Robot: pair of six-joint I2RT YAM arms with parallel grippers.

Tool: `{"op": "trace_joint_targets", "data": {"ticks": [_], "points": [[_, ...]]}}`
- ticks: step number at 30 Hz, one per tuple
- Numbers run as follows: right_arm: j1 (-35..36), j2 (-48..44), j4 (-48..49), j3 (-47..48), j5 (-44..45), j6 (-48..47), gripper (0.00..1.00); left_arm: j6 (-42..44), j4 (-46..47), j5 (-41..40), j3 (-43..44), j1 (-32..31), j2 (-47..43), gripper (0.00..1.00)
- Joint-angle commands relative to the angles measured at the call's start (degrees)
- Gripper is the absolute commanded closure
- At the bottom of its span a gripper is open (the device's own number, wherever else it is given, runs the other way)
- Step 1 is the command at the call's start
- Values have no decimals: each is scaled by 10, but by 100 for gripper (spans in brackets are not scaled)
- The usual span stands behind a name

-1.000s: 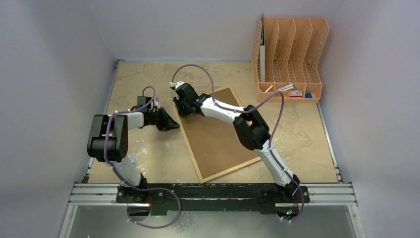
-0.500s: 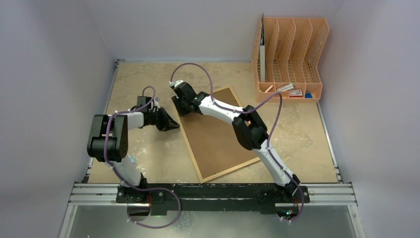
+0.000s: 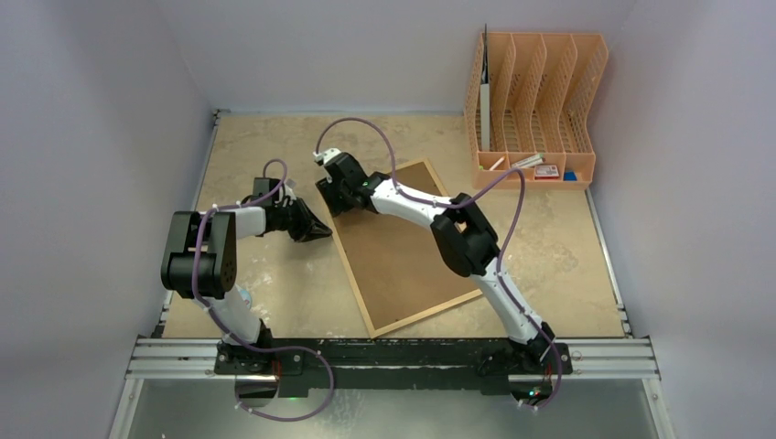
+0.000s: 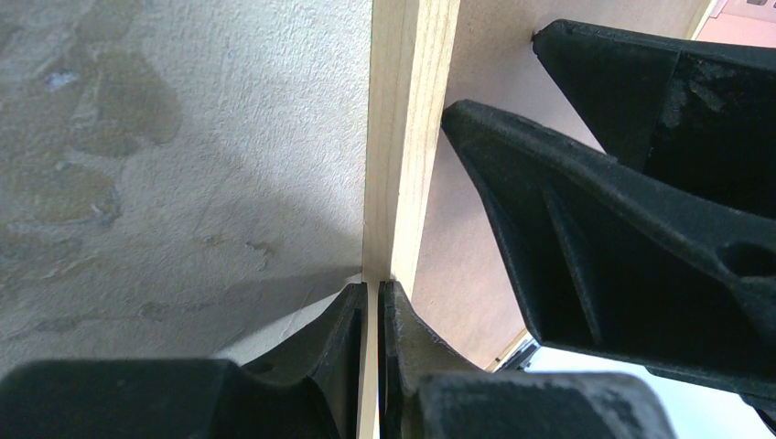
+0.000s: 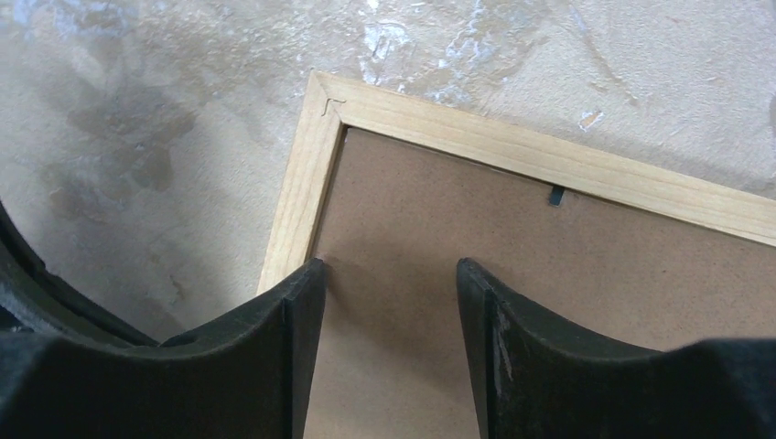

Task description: Put the photo into the frame

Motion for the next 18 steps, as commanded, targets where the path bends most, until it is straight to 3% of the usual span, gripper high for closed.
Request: {"op": "trace_joint_targets", "data": {"ticks": [1,18], "points": [[-14,56,-109,-70,-53,-3,40,26,-39,-120,-22,-10,46,89],[-17,91,-133,-67,-74,-22,36,27,-40,-119,-23,-10,47,89]]}}
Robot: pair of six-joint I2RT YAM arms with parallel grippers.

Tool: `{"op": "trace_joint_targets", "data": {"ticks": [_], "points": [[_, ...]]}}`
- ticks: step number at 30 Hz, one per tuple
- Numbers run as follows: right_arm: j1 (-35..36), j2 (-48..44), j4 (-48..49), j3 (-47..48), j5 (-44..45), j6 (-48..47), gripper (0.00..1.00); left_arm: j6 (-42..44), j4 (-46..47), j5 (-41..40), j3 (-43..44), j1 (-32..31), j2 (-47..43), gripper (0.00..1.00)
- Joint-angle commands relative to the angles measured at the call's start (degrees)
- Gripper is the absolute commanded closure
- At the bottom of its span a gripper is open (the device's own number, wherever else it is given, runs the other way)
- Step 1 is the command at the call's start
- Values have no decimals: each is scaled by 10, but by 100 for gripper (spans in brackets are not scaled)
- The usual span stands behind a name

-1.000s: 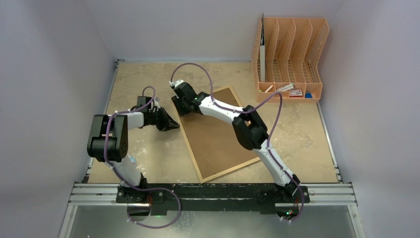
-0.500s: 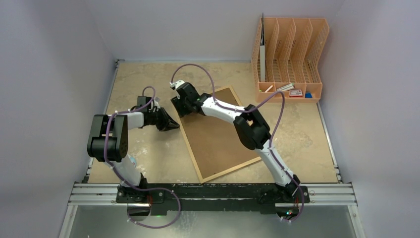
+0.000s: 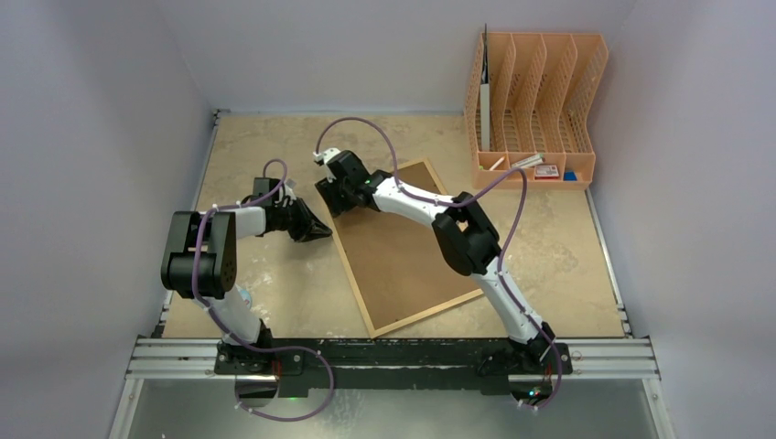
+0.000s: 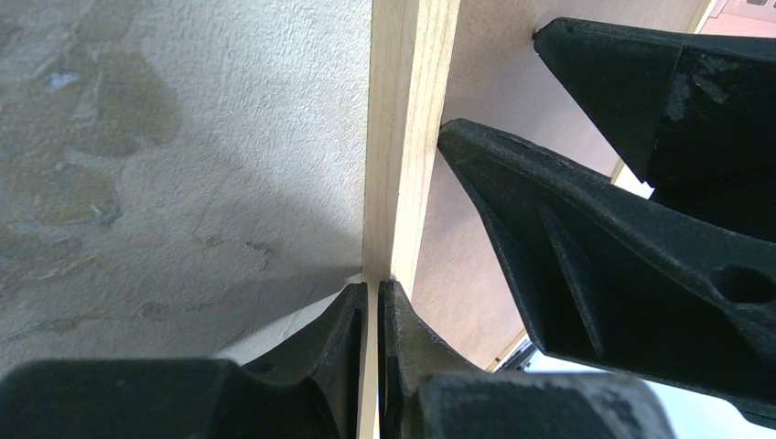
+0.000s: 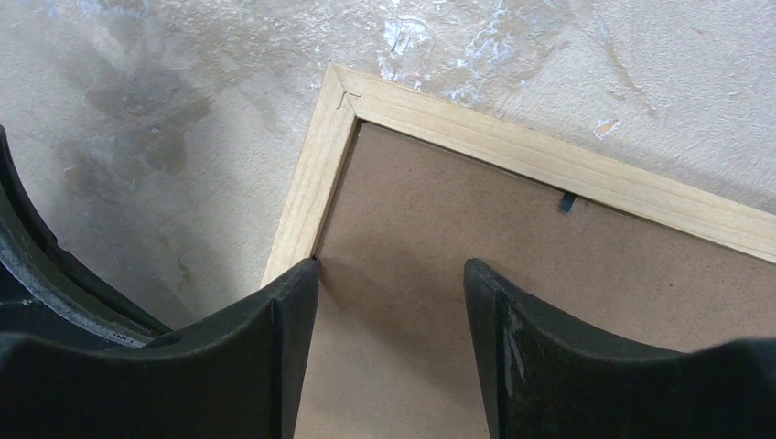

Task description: Put the photo into the frame

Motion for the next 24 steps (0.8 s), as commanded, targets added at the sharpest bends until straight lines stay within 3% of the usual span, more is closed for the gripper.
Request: {"op": "trace_joint_targets", "data": {"ticks": [1,7,15,24], "points": [[-8,96,-145,-55,-27,-1,35,27,-40,-119,-24,-10,47,89],[-10,102,-154,-52,-22,-2,33,27,-40,-119,-24,-10,47,89],[-8,127,-165,-20,10,6,41,26,-39,-119,-25,-10,47,90],[-4,153,-204,1,45,13,42,26,-35,-117,-26,-10,51,90]]}}
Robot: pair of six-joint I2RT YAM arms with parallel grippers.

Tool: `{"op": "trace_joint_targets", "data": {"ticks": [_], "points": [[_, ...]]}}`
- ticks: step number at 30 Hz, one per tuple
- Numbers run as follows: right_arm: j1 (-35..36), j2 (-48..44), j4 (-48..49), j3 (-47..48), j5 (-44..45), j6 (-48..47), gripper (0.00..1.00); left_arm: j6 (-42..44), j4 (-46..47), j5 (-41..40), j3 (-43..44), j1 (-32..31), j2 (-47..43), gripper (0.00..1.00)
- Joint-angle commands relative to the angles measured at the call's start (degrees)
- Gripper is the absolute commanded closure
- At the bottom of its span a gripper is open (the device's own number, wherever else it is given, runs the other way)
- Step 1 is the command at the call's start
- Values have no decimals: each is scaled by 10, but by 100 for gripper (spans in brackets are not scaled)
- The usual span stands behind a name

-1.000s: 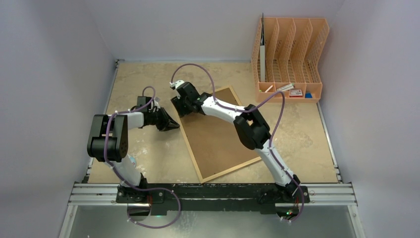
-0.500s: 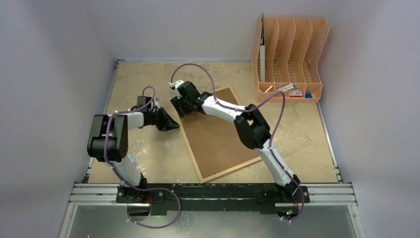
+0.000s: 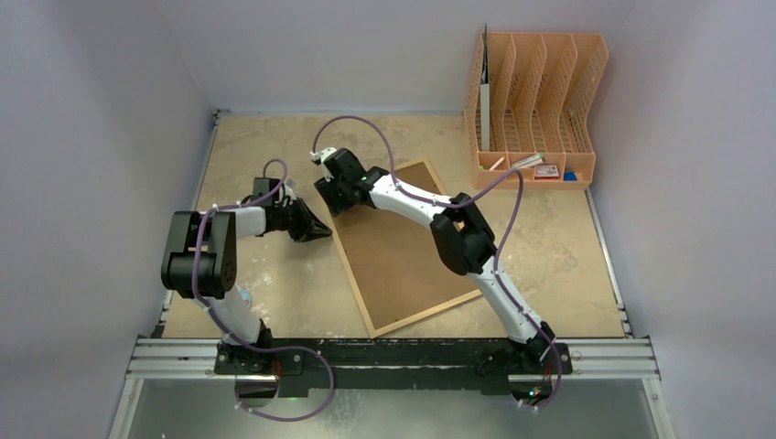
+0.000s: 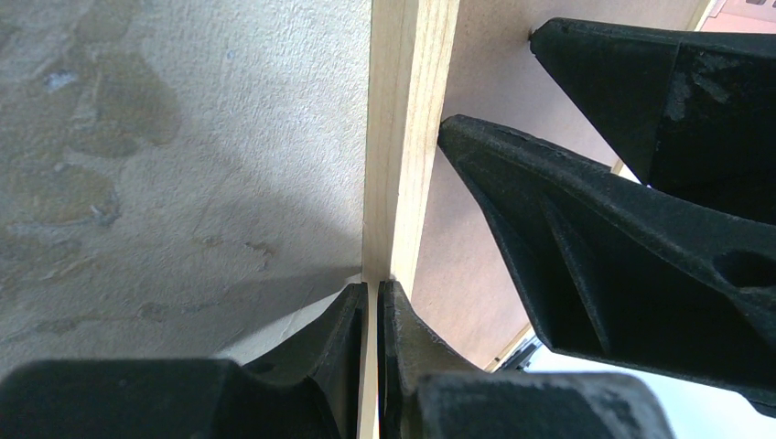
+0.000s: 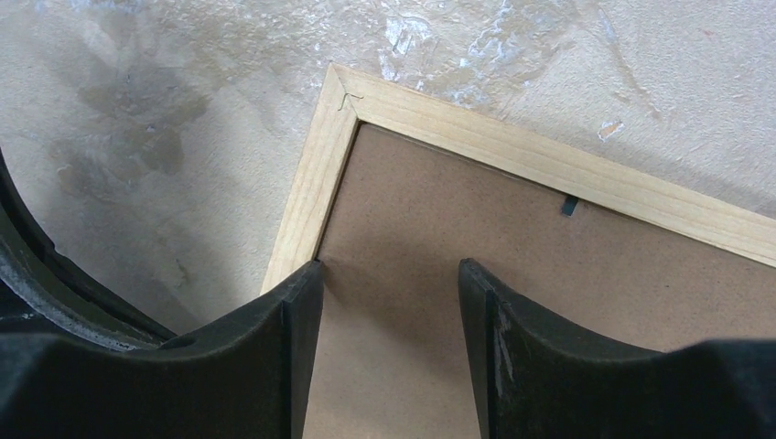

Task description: Put the photo into the frame

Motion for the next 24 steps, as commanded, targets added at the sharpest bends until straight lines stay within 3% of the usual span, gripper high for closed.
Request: {"op": "trace_joint_targets", "data": {"ticks": [1,9,18,22,24], "points": [[-3,129,-162,-44,42,20,42,25,-35,-118,-27,-10,51,90],[9,176,-220,-19,79,19,44,25,-33,-116,-31,-10,47,90],[10,220,-266,10,94,26,54,23,-30,-113,-40,-9,41,90],[10,249,-297,43,89,32,66,22,-30,-111,-42,-10,35,90],[10,247,-299,37,81,34,84,22,-30,-111,-41,-10,33,90]]}}
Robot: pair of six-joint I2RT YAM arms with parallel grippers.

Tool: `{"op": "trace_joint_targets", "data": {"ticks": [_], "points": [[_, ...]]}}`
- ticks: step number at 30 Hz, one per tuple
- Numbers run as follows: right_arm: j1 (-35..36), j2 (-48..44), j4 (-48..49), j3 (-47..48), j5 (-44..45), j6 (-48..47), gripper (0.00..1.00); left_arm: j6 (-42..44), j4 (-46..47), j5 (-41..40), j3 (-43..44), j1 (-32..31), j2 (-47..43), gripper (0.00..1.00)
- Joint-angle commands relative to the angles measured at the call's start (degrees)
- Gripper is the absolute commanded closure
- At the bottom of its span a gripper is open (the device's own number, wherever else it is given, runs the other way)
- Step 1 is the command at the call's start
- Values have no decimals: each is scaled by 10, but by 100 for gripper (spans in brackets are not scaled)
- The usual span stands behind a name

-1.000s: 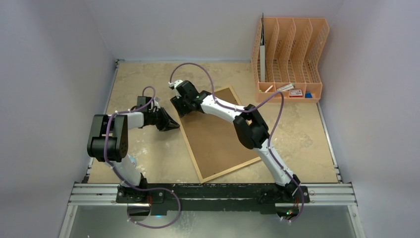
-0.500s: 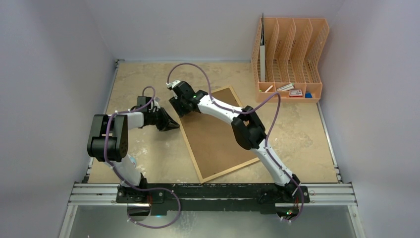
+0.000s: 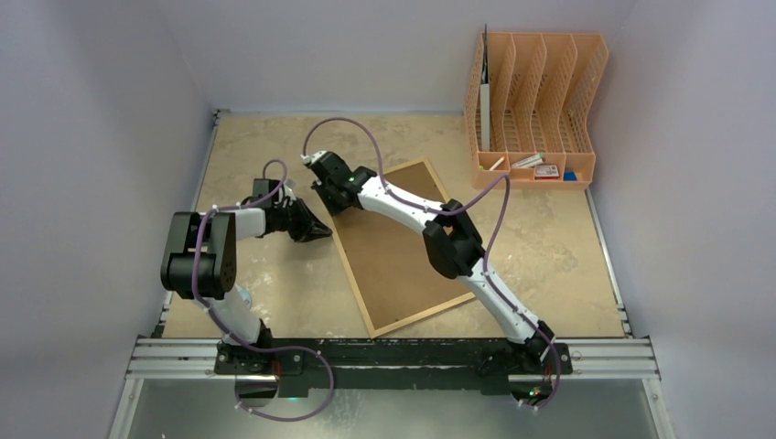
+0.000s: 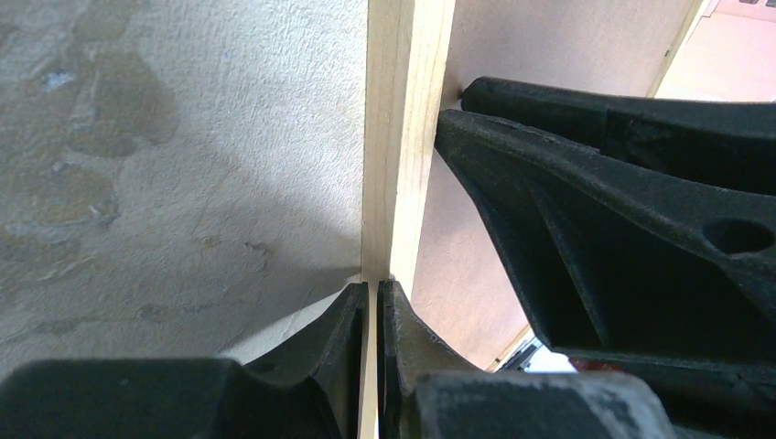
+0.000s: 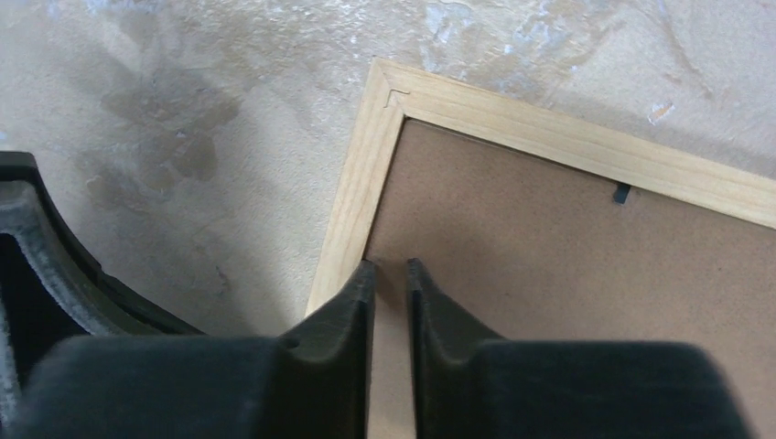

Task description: Put the photo into the frame

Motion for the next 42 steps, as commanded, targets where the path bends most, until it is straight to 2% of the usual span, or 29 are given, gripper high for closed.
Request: {"op": "trace_joint_targets", "data": {"ticks": [1,4,9,16,21,30,33,37,42], "points": [[-14,178,-196,-87,22,13,91,23,-42,-114,-33,-11,34,90],[-16,163,-196,-104,28,36,100,23,-44,-113,-32,-10,28,90],[-24,128,-172,-123,0,66,100,24,-48,-116,-33,-10,9,90],[-55,71,-101,-199,-96,103,100,27,-56,-125,-42,-9,-29,90],[-69,28,-86,-218,-88,121,100,28,-64,-128,-44,-5,-57,90],[-75,-119,-43,-204,-33,147,80,32,-75,-129,-36,2,-99,89],[-71,-180,-4,-226,-19,119,73,34,-77,-128,-32,4,-113,89],[-36,-226,2,-267,-7,84,60,38,-81,-127,-31,6,-131,89],[24,-256,-16,-327,42,91,45,43,-97,-150,-31,11,-163,86]]}}
